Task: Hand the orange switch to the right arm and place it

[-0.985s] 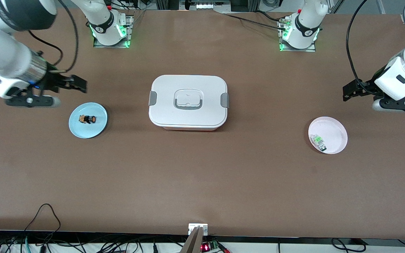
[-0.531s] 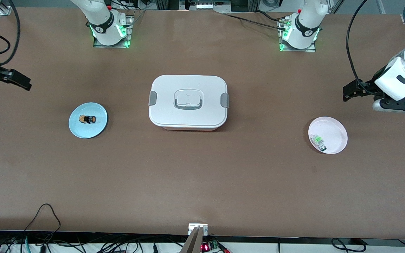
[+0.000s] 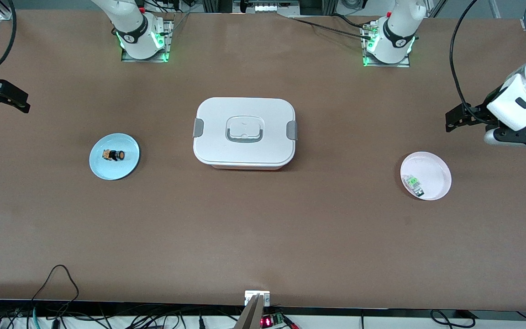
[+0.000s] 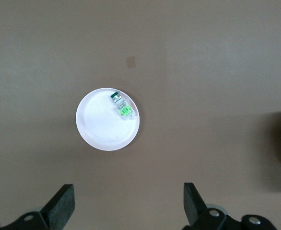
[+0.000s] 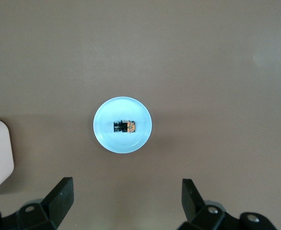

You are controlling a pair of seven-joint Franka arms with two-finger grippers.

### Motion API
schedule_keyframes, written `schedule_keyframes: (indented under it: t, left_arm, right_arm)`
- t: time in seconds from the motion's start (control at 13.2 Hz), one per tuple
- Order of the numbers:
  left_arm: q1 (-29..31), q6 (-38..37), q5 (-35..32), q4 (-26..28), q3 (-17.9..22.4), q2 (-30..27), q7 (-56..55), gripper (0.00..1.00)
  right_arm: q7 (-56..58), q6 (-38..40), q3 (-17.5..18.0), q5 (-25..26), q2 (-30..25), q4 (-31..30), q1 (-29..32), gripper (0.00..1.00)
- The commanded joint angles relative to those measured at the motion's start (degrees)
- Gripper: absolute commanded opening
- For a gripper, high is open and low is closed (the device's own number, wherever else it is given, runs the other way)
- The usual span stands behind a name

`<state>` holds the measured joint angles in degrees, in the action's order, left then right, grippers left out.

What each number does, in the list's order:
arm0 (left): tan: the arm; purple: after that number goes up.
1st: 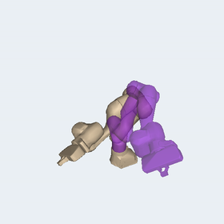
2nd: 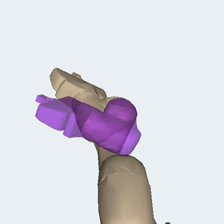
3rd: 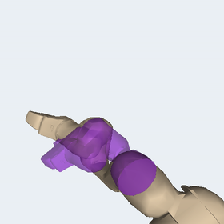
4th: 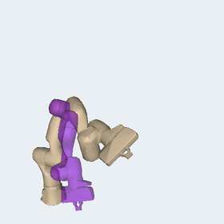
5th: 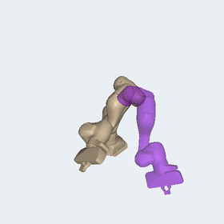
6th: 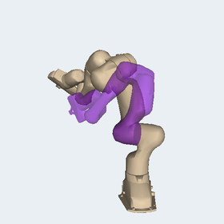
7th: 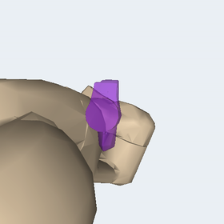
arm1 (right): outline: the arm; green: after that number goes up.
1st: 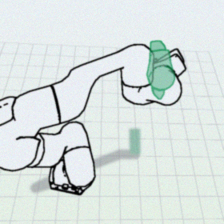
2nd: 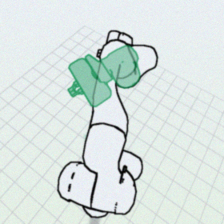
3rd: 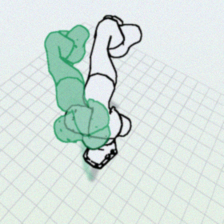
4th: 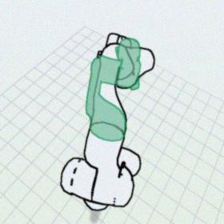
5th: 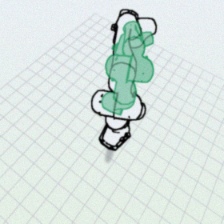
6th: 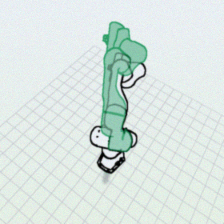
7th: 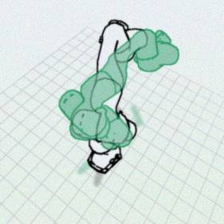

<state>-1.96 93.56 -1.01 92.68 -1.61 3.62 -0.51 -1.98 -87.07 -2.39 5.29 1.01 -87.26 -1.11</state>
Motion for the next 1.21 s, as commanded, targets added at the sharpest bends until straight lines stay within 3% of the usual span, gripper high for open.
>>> schedule_keyframes:
  t: [0.0,0.15,1.14]
  left_arm:
    - [-0.06,-0.66,-0.57,-1.62,-0.15,0.95,0.24,1.00]
    - [-0.06,-0.66,-0.66,-1.62,-0.15,0.95,0.24,1.00]
    - [-0.06,-0.75,-0.66,-1.62,-0.15,0.86,0.24,1.00]
  right_arm:
    - [-0.75,1.55,-2.16,-2.20,-1.36,-0.01,-0.65,1.00]
    - [2.40,1.99,-4.81,-6.60,-1.88,-1.42,-0.74,1.00]
    - [2.86,2.43,-4.38,-5.99,-1.97,-0.80,-1.18,1.00]
